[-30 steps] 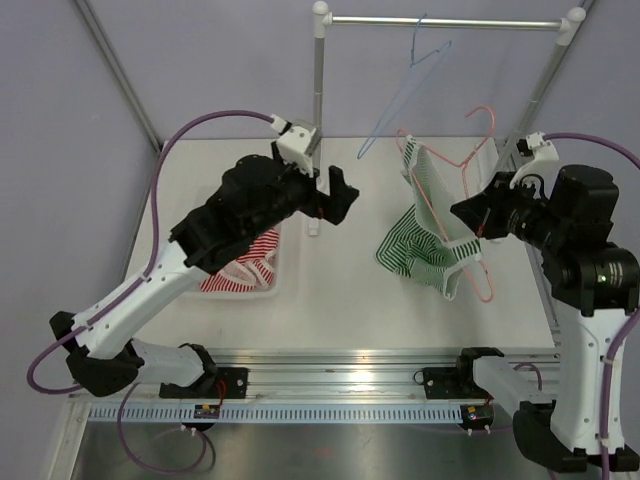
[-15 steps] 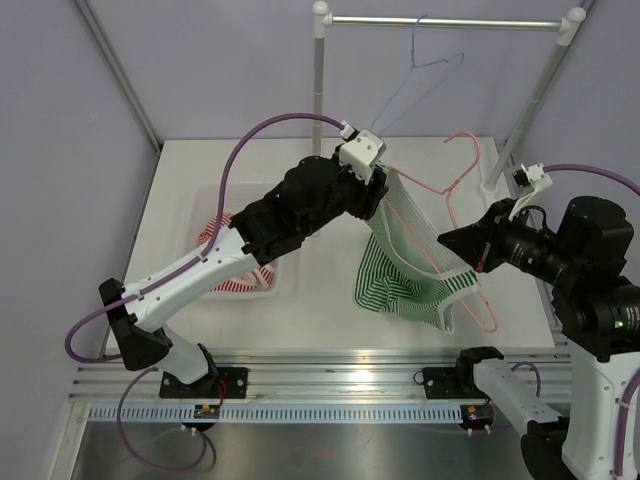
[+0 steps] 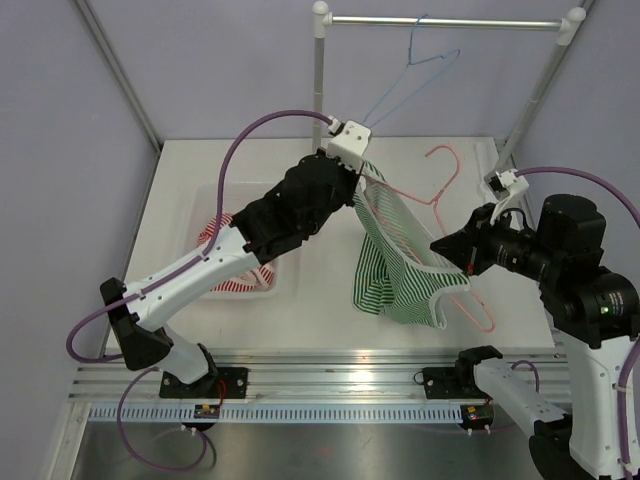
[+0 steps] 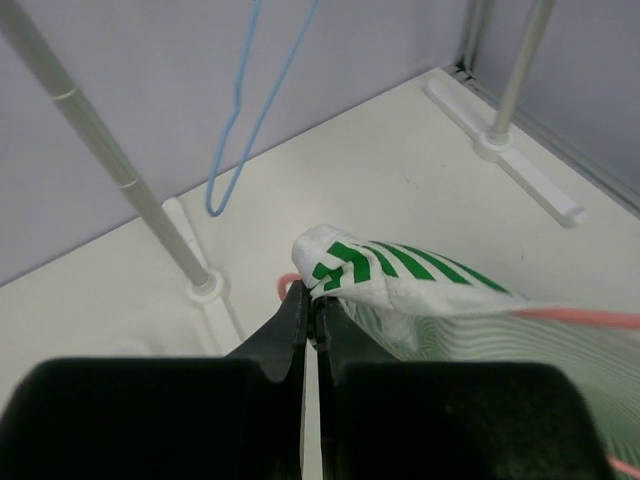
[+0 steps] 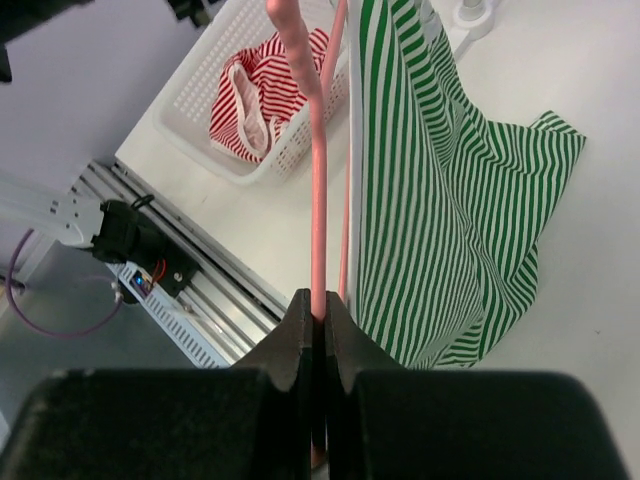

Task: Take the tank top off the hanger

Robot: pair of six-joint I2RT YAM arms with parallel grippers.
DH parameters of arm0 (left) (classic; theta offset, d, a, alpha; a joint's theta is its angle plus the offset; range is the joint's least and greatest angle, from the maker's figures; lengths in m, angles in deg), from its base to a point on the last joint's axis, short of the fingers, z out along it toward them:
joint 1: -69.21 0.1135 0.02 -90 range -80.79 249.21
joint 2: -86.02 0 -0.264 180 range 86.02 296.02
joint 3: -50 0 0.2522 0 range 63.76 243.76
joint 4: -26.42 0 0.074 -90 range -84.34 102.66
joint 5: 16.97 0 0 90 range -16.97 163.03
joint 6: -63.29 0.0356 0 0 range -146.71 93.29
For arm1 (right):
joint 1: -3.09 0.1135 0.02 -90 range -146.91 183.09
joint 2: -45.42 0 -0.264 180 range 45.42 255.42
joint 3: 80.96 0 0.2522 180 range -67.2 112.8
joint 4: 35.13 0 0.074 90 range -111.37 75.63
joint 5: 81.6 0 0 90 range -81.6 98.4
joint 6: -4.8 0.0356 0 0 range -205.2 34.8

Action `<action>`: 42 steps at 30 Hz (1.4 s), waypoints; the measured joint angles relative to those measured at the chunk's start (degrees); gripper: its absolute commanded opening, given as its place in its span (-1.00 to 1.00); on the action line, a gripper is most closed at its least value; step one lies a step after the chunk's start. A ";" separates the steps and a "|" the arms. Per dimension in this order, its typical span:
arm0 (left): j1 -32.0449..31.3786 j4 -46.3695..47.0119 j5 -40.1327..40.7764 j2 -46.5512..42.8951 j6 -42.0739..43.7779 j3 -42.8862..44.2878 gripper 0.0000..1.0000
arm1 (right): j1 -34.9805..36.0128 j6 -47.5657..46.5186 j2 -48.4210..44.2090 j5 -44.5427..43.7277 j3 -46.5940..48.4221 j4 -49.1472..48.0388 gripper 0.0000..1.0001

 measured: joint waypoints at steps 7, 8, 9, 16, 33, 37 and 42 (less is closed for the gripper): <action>10.10 -4.85 0.96 -1.81 -10.16 -1.95 -1.00 | 4.37 -5.27 -0.15 -0.63 -0.66 -0.85 -1.00; 11.47 -5.81 -0.26 -2.05 -11.65 -2.03 -1.00 | 4.50 -5.84 -0.22 -0.61 -0.74 -1.55 -1.00; 12.46 -6.60 -1.51 -2.27 -12.98 -2.03 -1.00 | 4.52 -6.27 -0.42 -0.61 -1.01 -2.40 -1.00; 16.90 -7.21 -13.79 -5.70 -20.17 -7.08 -1.00 | 4.66 -5.29 -5.27 -2.47 -7.76 -9.27 -1.00; 10.47 8.26 -44.30 -19.04 -20.92 -31.85 -1.00 | 4.70 13.62 -11.02 -17.77 -44.78 -88.83 -1.00; 10.32 9.22 -45.20 -18.75 -20.68 -35.69 -1.00 | 4.70 13.40 -5.75 -25.88 -48.17 -105.57 -1.00; 10.16 7.85 -40.83 -15.65 -20.55 -36.35 -1.00 | 4.70 6.43 -6.03 -32.46 -49.83 -112.52 -1.00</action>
